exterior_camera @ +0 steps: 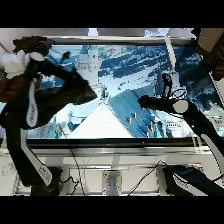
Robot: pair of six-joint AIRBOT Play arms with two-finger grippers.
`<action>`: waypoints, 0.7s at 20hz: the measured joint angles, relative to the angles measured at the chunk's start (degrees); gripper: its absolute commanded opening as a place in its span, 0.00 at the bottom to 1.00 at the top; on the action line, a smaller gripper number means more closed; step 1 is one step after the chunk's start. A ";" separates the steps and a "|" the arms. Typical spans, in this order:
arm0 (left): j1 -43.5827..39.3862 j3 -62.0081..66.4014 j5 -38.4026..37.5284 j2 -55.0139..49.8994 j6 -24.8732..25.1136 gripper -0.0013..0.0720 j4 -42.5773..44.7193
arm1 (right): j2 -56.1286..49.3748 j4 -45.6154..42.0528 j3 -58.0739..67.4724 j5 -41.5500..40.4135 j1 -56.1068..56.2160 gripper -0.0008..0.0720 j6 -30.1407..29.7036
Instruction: Fold the shirts.
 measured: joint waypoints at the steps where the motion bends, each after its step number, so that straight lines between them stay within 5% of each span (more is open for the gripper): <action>1: -4.70 0.28 2.62 0.13 0.26 0.03 -0.81 | 0.00 -0.39 0.00 -0.17 -1.36 0.43 -0.68; 3: -12.81 0.57 8.72 0.22 0.55 0.04 -1.66 | 0.00 -0.96 0.00 -0.28 -3.52 0.44 -2.60; 5: -19.23 0.81 16.24 0.28 1.44 0.71 -2.97 | 0.00 -1.44 0.00 -0.44 -4.74 0.63 -5.16; 6: -21.59 0.96 19.50 0.31 2.21 0.81 -4.31 | 0.00 -1.73 0.00 -0.48 -5.14 0.67 -6.45; 10: -24.55 2.64 27.08 0.46 4.50 0.82 -6.08 | -0.13 -3.87 0.00 -0.02 -5.84 0.67 -9.44; 14: -17.77 3.43 24.41 0.74 -0.83 0.82 -1.07 | -3.74 -5.11 0.00 3.69 -7.32 0.69 -10.54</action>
